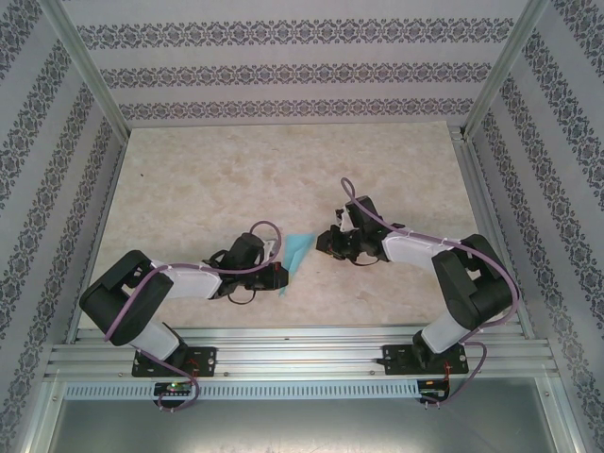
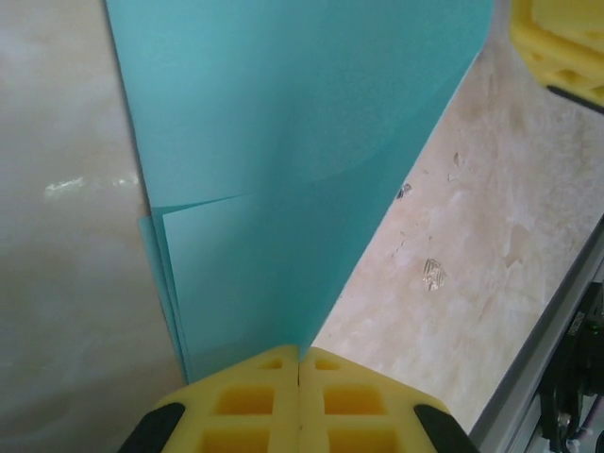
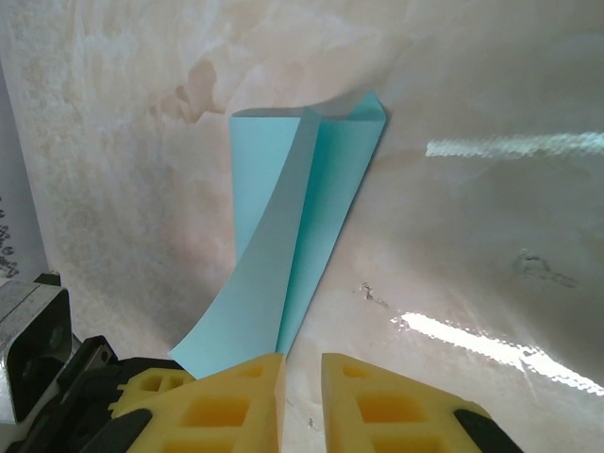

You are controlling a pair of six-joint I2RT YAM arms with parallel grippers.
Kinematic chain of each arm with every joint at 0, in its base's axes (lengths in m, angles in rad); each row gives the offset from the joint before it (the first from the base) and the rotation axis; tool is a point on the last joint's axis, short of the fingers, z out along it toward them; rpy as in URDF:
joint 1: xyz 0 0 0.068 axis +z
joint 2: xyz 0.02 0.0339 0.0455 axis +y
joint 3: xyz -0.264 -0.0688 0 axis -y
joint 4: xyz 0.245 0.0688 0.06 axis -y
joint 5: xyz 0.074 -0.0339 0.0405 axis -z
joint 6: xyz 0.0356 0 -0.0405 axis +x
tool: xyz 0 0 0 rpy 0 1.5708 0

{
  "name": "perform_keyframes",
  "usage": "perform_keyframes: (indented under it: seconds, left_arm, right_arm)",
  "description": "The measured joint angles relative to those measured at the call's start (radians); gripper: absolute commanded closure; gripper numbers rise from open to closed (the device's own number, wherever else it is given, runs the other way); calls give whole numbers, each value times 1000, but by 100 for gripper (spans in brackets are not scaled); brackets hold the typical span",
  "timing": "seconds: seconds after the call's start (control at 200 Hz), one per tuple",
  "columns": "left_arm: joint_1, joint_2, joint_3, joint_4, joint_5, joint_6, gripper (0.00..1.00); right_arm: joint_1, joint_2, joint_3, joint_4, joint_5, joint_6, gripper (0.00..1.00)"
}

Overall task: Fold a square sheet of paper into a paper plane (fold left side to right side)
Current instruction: Fold the wing for the fifth time at the center of the table.

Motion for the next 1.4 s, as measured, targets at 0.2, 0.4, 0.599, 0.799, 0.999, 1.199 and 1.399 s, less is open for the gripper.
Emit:
perform_keyframes:
  seconds: [0.2, 0.4, 0.599, 0.799, 0.999, 1.199, 1.399]
  left_arm:
    - [10, 0, -16, 43, 15, -18, 100]
    - [15, -7, -16, 51, 26, -26, 100]
    - [16, -7, -16, 56, 26, -40, 100]
    - [16, -7, -16, 64, 26, -63, 100]
    - [16, -6, -16, 69, 26, -86, 100]
    - [29, -3, -16, 79, 29, -107, 100]
    - [38, 11, -16, 104, 36, -131, 100]
  right_arm:
    - [16, 0, 8, 5, 1, -4, 79]
    - [16, 0, 8, 5, 20, -15, 75]
    - [16, -29, 8, 5, 56, -18, 70]
    - [16, -60, 8, 18, 79, -18, 66]
    - [29, -60, -2, 74, 82, -3, 63]
    - [57, -34, -10, 116, 81, 10, 60]
    - [85, 20, -8, 120, 82, 27, 57]
